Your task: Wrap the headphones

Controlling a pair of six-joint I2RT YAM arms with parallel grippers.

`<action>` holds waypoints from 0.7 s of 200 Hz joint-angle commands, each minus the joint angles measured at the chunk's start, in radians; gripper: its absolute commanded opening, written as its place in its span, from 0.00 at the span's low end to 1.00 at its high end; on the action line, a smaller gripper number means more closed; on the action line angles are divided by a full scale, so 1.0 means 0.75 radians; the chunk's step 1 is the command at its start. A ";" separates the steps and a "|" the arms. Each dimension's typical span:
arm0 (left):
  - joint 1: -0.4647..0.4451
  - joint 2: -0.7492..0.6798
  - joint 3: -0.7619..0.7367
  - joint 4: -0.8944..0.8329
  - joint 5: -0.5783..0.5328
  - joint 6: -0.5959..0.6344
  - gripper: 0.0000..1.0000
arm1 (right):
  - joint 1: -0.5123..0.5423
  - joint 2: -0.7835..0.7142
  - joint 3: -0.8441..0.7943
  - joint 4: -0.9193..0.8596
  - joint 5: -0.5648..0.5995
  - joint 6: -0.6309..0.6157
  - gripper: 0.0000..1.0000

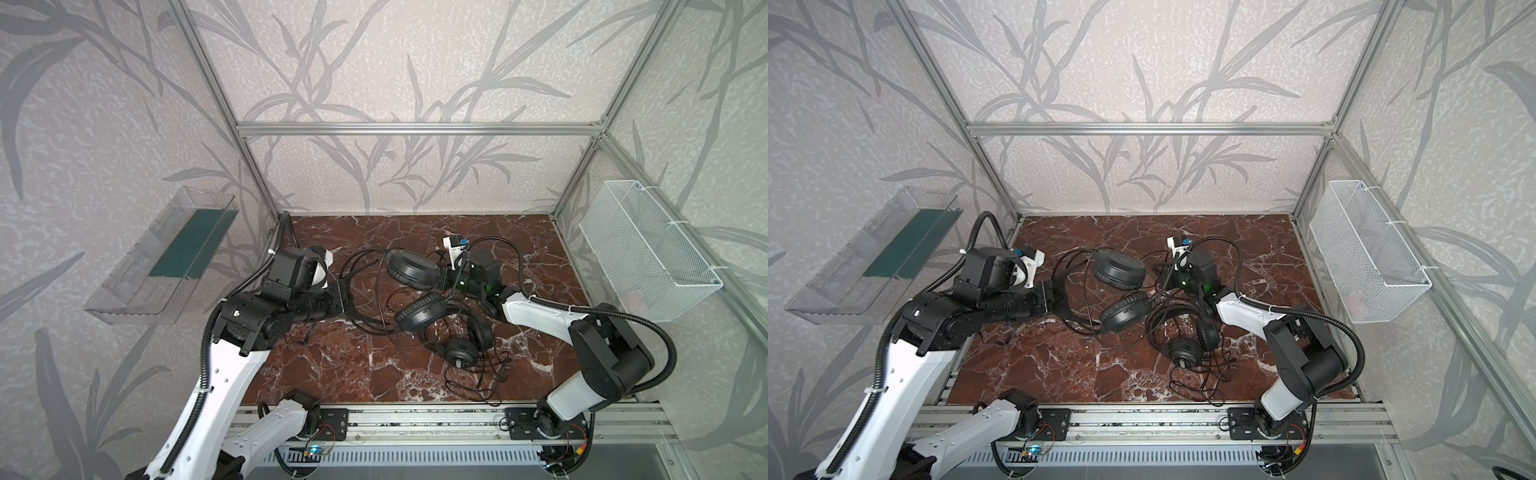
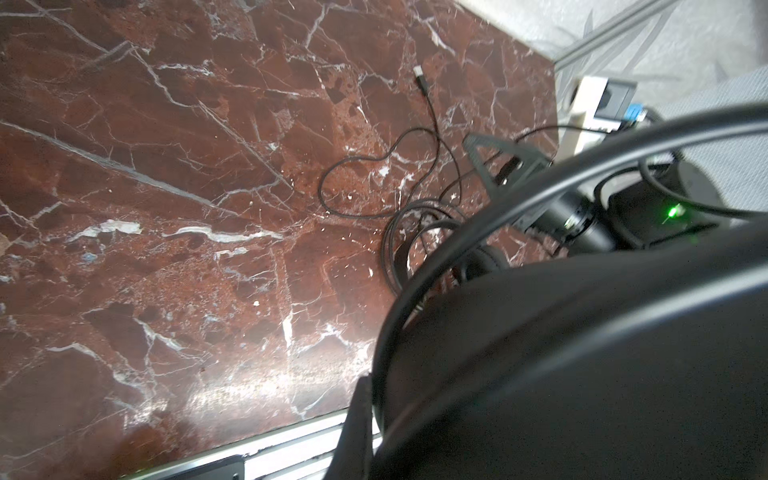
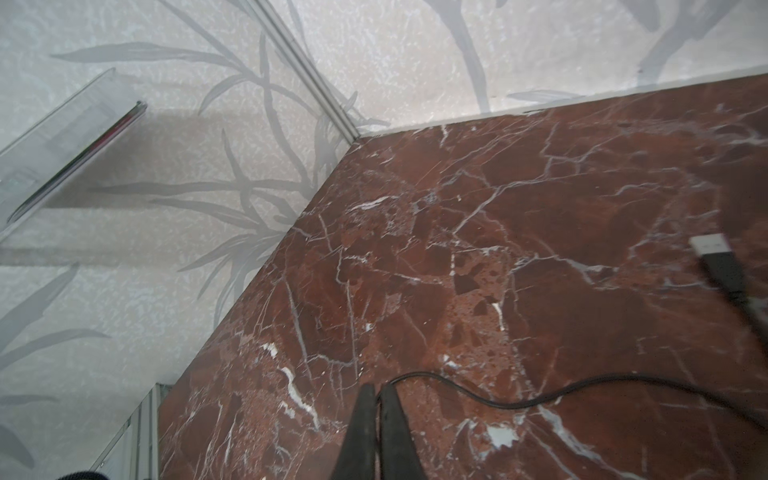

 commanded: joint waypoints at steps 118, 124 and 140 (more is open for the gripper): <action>0.339 -0.020 -0.148 0.318 0.137 -0.547 0.00 | 0.455 -0.302 -0.115 -0.219 0.276 -0.262 0.00; 0.346 -0.009 -0.144 0.303 0.133 -0.532 0.00 | 0.466 -0.312 -0.113 -0.247 0.270 -0.277 0.00; 0.358 0.015 -0.125 0.250 0.087 -0.472 0.00 | 0.503 -0.345 -0.105 -0.327 0.280 -0.322 0.00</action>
